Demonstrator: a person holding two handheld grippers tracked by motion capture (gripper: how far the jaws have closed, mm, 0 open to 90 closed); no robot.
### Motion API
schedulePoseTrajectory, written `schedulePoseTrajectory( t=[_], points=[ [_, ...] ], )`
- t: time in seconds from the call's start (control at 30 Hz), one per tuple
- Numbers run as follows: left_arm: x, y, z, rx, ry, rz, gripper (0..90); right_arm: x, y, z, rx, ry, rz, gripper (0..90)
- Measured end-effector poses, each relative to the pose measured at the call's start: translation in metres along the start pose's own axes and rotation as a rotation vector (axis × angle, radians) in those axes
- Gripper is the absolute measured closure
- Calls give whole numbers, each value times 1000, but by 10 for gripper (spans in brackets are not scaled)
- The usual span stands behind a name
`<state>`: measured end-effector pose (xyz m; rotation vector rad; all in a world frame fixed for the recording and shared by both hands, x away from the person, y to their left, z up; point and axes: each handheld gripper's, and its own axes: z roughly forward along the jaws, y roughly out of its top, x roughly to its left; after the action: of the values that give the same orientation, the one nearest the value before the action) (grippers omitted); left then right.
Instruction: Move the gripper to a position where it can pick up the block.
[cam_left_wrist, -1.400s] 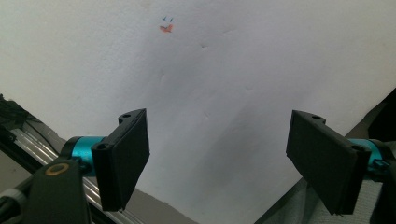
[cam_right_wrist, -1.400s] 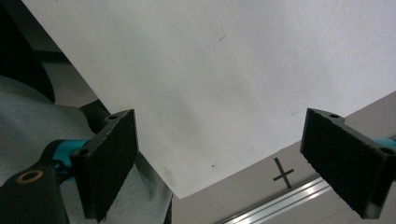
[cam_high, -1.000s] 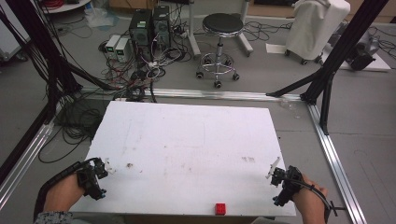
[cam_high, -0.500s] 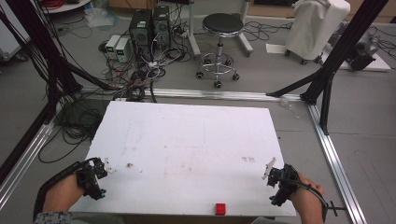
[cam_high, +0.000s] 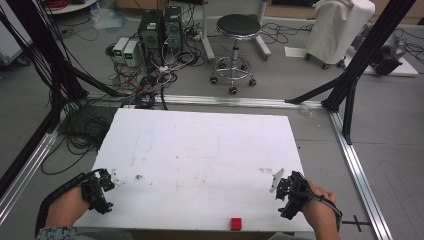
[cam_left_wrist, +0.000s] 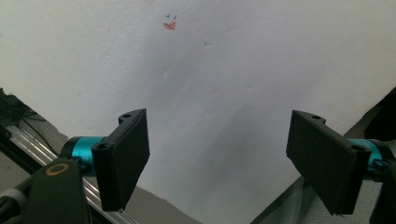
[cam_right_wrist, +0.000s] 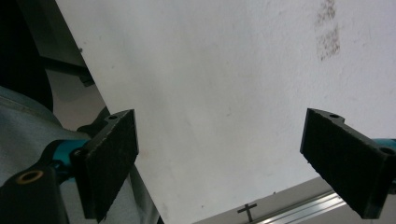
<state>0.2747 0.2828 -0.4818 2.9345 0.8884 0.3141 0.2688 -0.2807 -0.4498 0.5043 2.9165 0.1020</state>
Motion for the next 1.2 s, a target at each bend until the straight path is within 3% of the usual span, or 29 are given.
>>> schedulePoseTrajectory(
  t=[0.33,0.63,1.2],
  points=[
    [1,0,0,-3,-2,-6,216,10,20,4,2,21,-65,108],
    [2,0,0,-1,-6,-7,216,19,36,4,-48,46,-93,107],
    [3,1,0,-5,-3,-10,216,51,58,15,-49,111,-197,107]
  ],
)
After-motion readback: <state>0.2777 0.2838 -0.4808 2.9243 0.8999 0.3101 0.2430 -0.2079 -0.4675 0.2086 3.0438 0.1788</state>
